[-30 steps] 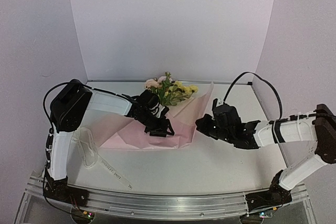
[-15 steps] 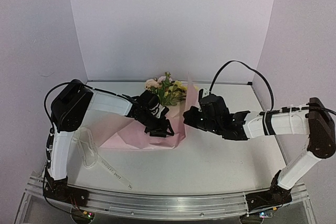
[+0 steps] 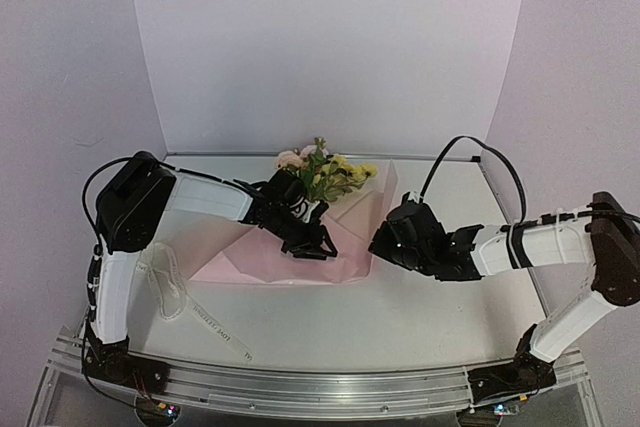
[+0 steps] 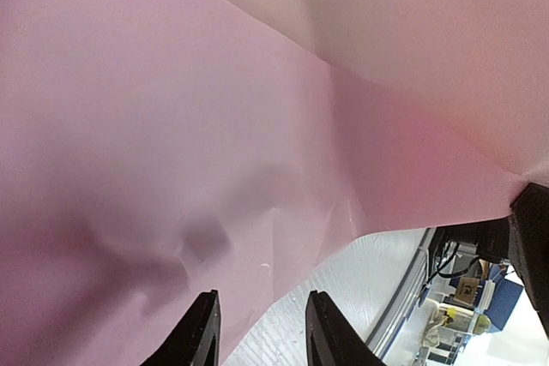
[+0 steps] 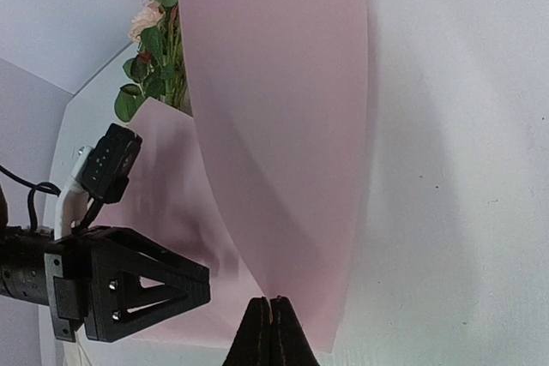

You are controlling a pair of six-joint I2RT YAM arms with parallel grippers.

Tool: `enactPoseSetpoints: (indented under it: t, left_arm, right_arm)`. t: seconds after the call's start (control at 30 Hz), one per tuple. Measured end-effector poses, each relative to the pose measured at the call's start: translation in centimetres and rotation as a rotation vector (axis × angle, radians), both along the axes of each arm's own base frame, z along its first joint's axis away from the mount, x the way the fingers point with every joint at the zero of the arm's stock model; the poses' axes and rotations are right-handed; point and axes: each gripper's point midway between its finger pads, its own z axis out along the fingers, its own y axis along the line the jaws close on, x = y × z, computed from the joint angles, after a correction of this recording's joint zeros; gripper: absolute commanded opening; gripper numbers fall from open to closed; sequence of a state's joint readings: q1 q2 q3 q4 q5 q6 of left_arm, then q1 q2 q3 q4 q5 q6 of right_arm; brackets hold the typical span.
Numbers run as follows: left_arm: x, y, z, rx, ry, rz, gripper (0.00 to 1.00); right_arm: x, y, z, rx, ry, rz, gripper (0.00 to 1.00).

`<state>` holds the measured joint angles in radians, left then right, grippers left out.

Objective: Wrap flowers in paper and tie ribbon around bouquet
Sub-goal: Fold the one-fourth-folded wrapping paper at the center of the board.

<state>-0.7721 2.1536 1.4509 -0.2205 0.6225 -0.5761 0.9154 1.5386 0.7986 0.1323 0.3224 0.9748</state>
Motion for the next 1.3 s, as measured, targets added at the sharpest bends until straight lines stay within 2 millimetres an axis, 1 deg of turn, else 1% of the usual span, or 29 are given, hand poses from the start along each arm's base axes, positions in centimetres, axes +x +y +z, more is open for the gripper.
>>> enactPoseSetpoints:
  t: [0.13, 0.27, 0.33, 0.5, 0.63, 0.83, 0.97, 1.07, 1.13, 1.2, 1.3]
  left_arm:
    - [-1.0, -0.8, 0.2, -0.014, 0.008, -0.025, 0.33]
    - [-1.5, -1.6, 0.6, -0.033, 0.018, -0.035, 0.33]
    - [-1.1, -2.2, 0.9, -0.044, 0.011, -0.036, 0.33]
    - [0.4, -3.7, 1.4, -0.075, -0.005, -0.023, 0.33]
    - [1.0, -4.2, 0.6, -0.07, 0.0, -0.018, 0.33]
    - [0.8, -4.0, -1.9, -0.037, 0.033, -0.017, 0.33]
    - [0.9, -4.1, -1.8, -0.039, 0.031, -0.015, 0.34]
    - [1.0, -4.0, -2.0, -0.032, 0.03, -0.012, 0.38]
    - [1.2, -3.9, -1.7, -0.031, 0.022, -0.007, 0.4]
    - [1.2, -3.6, -0.9, -0.035, 0.007, 0.0, 0.42]
    - [0.6, -1.9, 1.3, -0.045, -0.004, 0.016, 0.43]
  right_arm:
    - [0.0, -0.1, 0.4, 0.01, -0.007, -0.006, 0.0]
    - [0.0, -0.1, 0.5, 0.013, -0.007, -0.007, 0.0]
    - [0.0, 0.0, 0.5, 0.013, -0.007, -0.007, 0.0]
    - [0.0, 0.0, 0.6, 0.016, -0.008, -0.005, 0.0]
    - [0.0, -0.1, 1.1, 0.025, -0.015, -0.005, 0.0]
    - [-0.1, -0.1, 1.8, 0.033, -0.025, -0.003, 0.0]
    - [0.0, -0.1, 2.0, 0.028, -0.027, 0.001, 0.0]
    - [0.0, -0.1, 2.3, 0.026, -0.031, 0.004, 0.0]
    - [0.0, -0.1, 2.4, 0.023, -0.034, 0.007, 0.0]
    - [0.0, -0.1, 2.5, 0.018, -0.036, 0.011, 0.0]
    - [0.0, 0.0, 2.7, 0.009, -0.039, 0.017, 0.0]
